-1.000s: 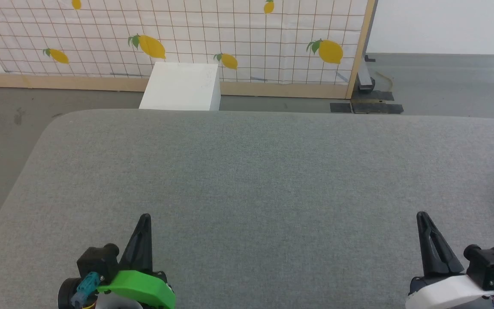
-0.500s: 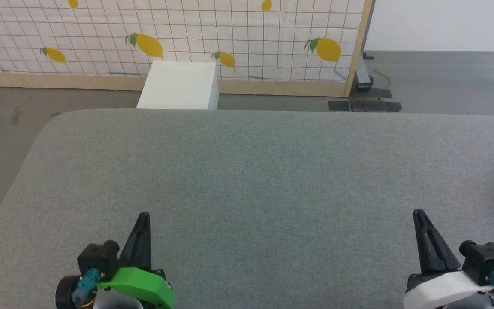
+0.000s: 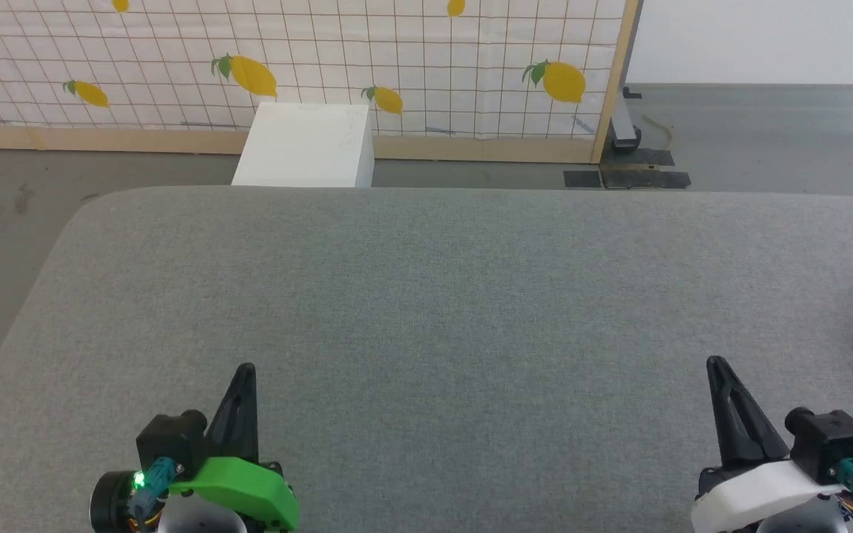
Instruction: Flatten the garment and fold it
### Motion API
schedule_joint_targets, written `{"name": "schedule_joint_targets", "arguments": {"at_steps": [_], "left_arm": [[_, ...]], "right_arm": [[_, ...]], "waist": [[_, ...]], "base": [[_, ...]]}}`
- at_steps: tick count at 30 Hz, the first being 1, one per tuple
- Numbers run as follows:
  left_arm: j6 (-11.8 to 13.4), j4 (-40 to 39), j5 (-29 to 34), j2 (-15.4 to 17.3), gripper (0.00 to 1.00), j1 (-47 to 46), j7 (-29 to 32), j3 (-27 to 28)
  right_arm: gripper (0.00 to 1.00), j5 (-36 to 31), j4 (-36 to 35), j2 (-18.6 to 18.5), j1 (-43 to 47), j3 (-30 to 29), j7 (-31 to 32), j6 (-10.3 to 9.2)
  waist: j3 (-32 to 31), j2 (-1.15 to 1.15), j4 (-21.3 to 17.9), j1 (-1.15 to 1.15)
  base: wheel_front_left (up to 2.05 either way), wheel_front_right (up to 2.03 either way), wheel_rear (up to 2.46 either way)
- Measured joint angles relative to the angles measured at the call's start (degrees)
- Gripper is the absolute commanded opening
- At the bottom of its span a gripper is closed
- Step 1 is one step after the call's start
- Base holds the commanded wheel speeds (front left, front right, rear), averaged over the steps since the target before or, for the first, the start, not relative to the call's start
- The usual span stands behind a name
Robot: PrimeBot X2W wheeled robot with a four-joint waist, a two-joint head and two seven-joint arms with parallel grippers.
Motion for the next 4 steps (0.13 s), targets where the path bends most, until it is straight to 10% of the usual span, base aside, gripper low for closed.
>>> {"name": "schedule_joint_targets", "arguments": {"at_steps": [4], "left_arm": [[0.3,-0.5,0.6,0.0,0.0,0.0,0.5,0.1]], "right_arm": [[0.0,-0.5,0.0,0.0,-0.3,0.1,0.4,0.0]], "waist": [[0.1,0.0,-0.1,0.0]], "base": [[0.0,0.0,0.0]]}}
